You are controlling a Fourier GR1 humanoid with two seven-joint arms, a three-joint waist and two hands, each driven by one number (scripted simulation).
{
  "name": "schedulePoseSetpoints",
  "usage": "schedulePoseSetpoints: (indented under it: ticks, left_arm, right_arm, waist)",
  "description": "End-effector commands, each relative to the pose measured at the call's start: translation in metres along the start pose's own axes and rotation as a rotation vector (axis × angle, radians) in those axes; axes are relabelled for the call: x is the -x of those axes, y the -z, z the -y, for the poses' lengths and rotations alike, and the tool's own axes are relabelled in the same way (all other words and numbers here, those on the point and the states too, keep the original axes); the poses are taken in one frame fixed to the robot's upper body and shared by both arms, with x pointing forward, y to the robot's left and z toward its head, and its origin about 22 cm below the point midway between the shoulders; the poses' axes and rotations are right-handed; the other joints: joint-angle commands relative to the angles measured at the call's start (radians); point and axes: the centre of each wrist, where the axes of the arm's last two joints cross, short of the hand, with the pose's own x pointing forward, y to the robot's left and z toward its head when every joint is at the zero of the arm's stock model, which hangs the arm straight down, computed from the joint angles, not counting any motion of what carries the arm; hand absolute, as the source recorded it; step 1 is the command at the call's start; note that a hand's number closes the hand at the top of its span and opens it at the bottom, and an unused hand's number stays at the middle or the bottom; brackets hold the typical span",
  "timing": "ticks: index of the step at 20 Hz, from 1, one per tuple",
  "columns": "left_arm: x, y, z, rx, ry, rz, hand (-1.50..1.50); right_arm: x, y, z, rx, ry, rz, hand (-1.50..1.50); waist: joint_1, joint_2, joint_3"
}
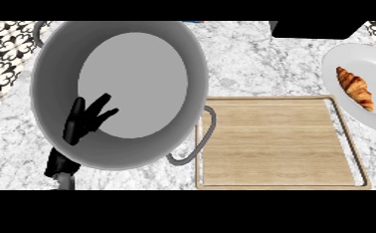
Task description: Pick the croissant from the tray and place it in the plate
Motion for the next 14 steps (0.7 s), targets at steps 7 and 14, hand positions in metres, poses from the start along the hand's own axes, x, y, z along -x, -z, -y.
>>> schedulePoseSetpoints:
  ticks: [7, 14]
  left_arm:
    - [0.011, 0.004, 0.012, -0.063, 0.011, 0.017, 0.00]
    - [0.000, 0.005, 0.006, -0.065, 0.018, 0.015, 0.00]
  right_arm:
    - [0.008, -0.020, 0.024, 0.105, -0.038, -0.040, -1.50]
    - [0.003, -0.019, 0.034, 0.127, -0.060, -0.058, -1.50]
  waist:
    - [-0.006, 0.010, -0.004]
    - [0.001, 0.009, -0.003]
